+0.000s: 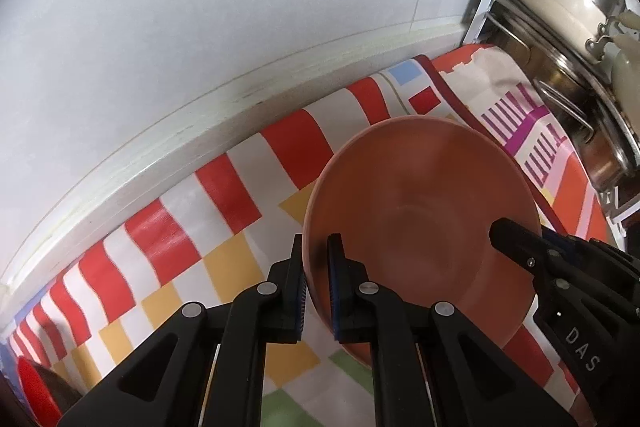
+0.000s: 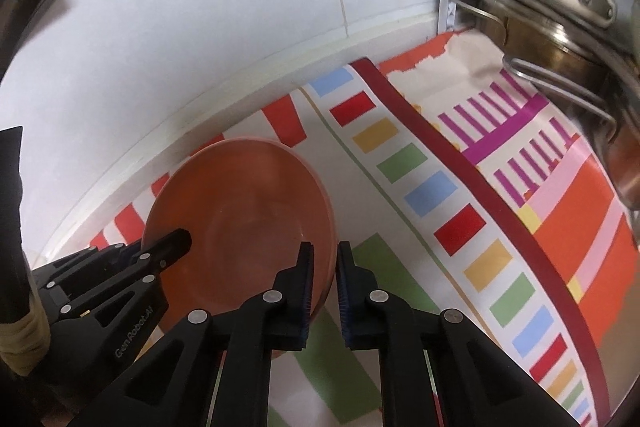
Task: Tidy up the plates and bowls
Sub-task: 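Close both tools on the rim of the pink bowl, then lift the pink bowl with both tools and carry it toward the white bowl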
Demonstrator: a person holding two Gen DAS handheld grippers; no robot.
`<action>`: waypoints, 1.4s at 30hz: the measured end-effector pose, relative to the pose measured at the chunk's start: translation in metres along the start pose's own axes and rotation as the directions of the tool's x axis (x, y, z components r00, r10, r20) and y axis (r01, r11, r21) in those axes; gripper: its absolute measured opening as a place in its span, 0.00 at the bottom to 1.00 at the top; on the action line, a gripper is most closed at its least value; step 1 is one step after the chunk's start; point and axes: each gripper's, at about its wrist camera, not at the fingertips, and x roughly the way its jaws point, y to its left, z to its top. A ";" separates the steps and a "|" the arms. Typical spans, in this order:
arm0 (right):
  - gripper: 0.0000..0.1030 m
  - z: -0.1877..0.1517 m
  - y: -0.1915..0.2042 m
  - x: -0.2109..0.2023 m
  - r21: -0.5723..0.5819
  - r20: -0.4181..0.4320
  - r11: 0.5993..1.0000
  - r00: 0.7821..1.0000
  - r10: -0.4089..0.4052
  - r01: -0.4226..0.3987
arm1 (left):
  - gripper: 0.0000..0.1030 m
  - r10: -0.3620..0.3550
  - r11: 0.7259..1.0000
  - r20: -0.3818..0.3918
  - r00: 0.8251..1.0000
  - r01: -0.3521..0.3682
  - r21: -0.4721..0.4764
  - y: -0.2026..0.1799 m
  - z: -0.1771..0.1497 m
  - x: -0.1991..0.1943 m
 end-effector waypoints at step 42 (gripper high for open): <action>0.12 -0.135 0.052 -0.155 -0.176 0.038 0.981 0.995 0.092 -0.084 | 0.11 0.021 0.977 0.090 0.996 -0.002 -0.212 0.014 -0.170 -0.175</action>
